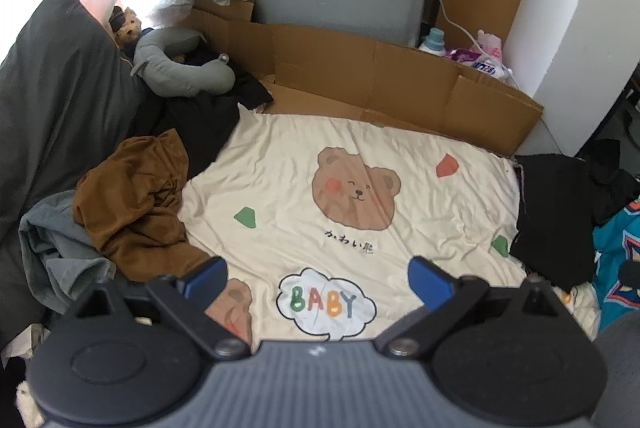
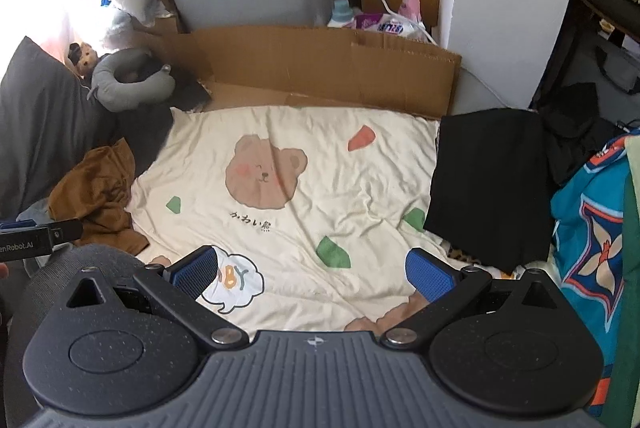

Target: Fold clothes

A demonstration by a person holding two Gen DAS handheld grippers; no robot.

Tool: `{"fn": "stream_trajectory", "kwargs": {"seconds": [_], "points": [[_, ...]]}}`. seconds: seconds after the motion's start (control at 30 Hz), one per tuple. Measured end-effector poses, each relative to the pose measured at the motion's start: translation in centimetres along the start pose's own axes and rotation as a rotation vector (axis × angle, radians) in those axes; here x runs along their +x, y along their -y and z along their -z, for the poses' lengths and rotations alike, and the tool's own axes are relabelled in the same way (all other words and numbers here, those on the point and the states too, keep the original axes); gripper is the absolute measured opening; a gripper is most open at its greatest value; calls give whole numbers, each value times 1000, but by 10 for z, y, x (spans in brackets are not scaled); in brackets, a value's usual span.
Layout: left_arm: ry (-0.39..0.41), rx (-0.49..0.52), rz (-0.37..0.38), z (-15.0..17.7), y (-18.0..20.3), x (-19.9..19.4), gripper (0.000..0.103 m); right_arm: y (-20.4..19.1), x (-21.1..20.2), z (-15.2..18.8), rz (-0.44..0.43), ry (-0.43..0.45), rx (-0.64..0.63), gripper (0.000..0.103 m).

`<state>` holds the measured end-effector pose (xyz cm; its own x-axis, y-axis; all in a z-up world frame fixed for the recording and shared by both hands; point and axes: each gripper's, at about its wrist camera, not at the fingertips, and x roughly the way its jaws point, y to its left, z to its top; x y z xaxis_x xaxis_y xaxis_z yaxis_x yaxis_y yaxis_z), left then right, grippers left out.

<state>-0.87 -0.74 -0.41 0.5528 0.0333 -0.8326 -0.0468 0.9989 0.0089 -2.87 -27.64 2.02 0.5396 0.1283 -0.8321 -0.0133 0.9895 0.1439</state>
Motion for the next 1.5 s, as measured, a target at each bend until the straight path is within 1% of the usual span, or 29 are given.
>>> {"fn": "stream_trajectory", "kwargs": {"seconds": [0.1,0.17,0.3,0.37,0.47,0.63,0.8,0.93,1.03,1.13,1.3,1.5], "points": [[-7,-7,1,6,6,1,98,3,2,0,-27,2,19,103],[0,-3,-7,12,11,-2,98,13,12,-6,-53,-25,41,103],[9,0,-13,23,14,-2,98,8,10,-5,-39,-27,35,103],[-2,-17,-9,5,5,2,98,6,8,-3,-37,-22,33,103],[2,-21,-15,6,2,2,99,8,6,-1,-39,-15,39,103],[-12,-56,5,6,-10,5,101,8,4,0,-39,-3,45,103],[1,-47,-8,8,-7,4,101,9,1,1,-37,10,49,103],[-1,-49,-3,8,-8,4,101,11,0,2,-40,18,56,103],[-5,-46,-7,0,-13,4,101,12,-1,2,-39,22,60,103],[9,-39,-17,1,-11,3,101,12,-2,3,-32,19,65,103],[37,-18,-4,1,-7,-2,101,8,-1,-1,-15,-5,41,103],[50,-24,13,0,-6,-5,101,8,-4,-2,-8,6,49,103]]}}
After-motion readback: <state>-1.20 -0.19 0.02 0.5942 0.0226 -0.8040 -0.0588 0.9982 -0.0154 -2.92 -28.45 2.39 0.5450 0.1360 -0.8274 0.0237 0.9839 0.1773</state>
